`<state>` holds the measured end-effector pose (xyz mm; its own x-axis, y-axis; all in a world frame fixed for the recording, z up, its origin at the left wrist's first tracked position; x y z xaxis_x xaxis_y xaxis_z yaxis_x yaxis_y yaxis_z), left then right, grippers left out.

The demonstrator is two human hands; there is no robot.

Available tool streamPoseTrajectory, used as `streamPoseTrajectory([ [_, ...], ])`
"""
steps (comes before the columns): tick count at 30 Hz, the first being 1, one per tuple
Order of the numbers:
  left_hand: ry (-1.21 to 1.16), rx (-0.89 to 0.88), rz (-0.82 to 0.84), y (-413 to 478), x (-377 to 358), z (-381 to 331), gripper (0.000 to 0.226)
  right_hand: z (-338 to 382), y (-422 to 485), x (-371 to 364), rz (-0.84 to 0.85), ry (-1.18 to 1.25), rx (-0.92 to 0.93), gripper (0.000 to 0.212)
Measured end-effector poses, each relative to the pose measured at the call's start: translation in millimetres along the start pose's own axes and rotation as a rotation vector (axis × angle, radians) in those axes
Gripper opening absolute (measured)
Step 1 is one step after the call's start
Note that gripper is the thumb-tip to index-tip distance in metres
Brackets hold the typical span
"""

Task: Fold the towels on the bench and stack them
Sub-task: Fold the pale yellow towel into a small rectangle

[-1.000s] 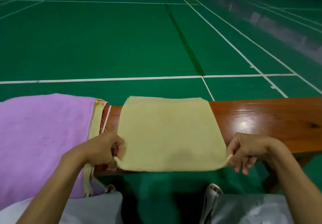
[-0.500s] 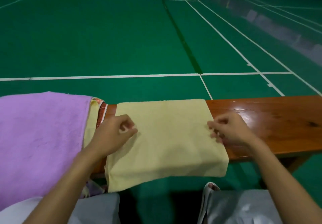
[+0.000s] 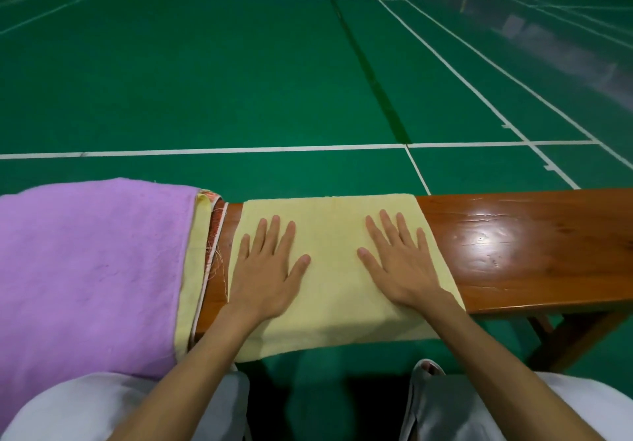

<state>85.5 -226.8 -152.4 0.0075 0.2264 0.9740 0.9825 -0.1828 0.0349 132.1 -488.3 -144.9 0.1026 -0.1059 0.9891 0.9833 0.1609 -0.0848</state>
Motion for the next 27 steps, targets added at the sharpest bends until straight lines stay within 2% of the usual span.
streamPoseTrajectory([
  [5, -0.059, -0.008, -0.017, -3.8, 3.7, 1.7, 0.082, -20.1, -3.8, 7.3, -0.002, 0.035, -0.141, 0.074],
  [9, -0.319, 0.005, -0.101, -7.3, 18.6, -0.2, 0.07, -15.3, -7.2, 12.4, -0.1, 0.217, -0.175, 0.068],
  [12, -0.261, 0.164, -0.373, -13.1, 33.0, 5.7, 0.053, -20.3, -11.2, 28.8, -0.307, 0.411, -0.304, 0.055],
  [13, -0.236, 0.259, -0.408, -14.1, 36.1, 9.3, 0.052, -23.9, -11.2, 33.6, -0.337, 0.411, -0.357, 0.048],
  [15, -0.256, 0.422, -0.356, -15.2, 36.8, 17.8, 0.053, -31.5, -9.9, 37.0, -0.347, 0.367, -0.445, 0.035],
  [17, -0.295, 0.476, -0.299, -14.9, 34.8, 20.7, 0.052, -36.3, -8.1, 36.8, -0.357, 0.366, -0.497, 0.028],
  [20, -0.371, 0.459, -0.334, -14.1, 33.6, 17.2, 0.044, -39.7, -4.3, 37.6, -0.287, 0.403, -0.537, 0.022],
  [23, -0.409, 0.436, -0.31, -12.8, 38.1, 17.7, 0.026, -45.7, 4.0, 38.6, -0.152, 0.407, -0.524, 0.015],
  [27, -0.5, 0.371, -0.336, -11.2, 43.8, 24.8, 0.009, -55.2, 8.7, 41.3, -0.079, 0.462, -0.398, 0.016],
])
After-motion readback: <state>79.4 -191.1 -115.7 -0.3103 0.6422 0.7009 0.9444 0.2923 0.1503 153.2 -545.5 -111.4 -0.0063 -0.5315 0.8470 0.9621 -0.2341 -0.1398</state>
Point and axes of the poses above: each hand's wrist, its own y-axis towards the middle knuckle, its own x-axis out of the back of the hand, z = x × y, the point moved 1 cm from there along y, towards the middle knuckle, and after that the axes turned 7 degrees about -x, right-handed, at the moved point
